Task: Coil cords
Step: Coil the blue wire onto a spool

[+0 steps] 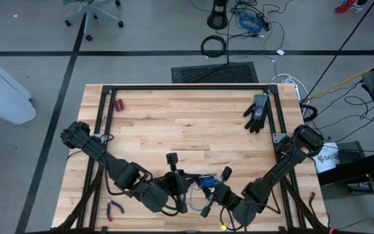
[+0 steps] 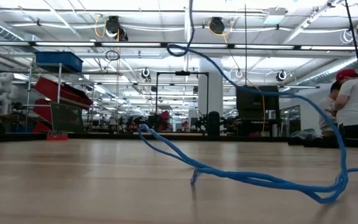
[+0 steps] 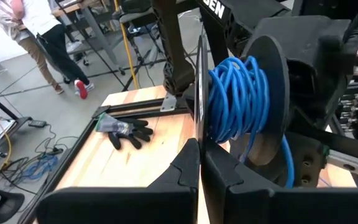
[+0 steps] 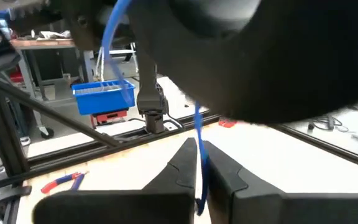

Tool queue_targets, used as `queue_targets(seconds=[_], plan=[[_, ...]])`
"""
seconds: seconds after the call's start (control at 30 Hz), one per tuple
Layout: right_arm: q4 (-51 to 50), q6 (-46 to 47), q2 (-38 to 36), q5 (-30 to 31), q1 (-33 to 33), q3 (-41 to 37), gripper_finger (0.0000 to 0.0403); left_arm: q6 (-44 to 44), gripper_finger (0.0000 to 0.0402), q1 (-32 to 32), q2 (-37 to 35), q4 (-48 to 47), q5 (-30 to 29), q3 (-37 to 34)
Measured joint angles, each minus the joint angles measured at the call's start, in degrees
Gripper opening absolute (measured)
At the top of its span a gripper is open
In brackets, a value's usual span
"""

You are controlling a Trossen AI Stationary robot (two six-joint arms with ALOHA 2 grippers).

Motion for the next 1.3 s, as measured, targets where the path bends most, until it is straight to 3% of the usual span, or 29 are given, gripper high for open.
queue_targets(seconds=[0.23, 0.4, 0.53, 0.7, 0.87, 1.0, 1.3], plan=[[-1.0, -0.7, 0.0, -0.1, 4.7, 0.0, 0.0067, -0.3, 0.0006, -0.1, -0.1, -0.3, 0.8, 0.0], [-7.4, 3.4, 0.0, -0.1, 10.0, 0.0, 0.0096, -0.3, 0.0006, -0.6, -0.1, -0.2, 0.9, 0.0], [-15.8, 12.1, 0.0, -0.2, 13.4, 0.0, 0.0104, -0.4, 0.0006, -0.8, -0.8, 0.1, 1.1, 0.0], [-30.5, 31.0, 1.1, -2.7, 14.8, 0.0, 0.0104, -0.5, 0.0006, -1.0, -1.6, 0.2, 1.1, 0.0], [-32.0, 37.8, 7.7, -3.2, 13.9, 0.0, 0.0105, -0.4, 0.0006, -1.4, -1.9, 0.2, 1.1, 0.0], [-30.6, 37.1, 11.9, -5.3, 11.8, 0.0, 0.0107, -0.2, 0.0006, -1.5, -1.9, 0.4, 1.1, 0.0], [-22.6, 20.0, 12.5, -7.1, 5.7, 0.0, 0.0164, 0.0, 0.0006, -1.5, -1.9, 0.5, 0.9, 0.0]])
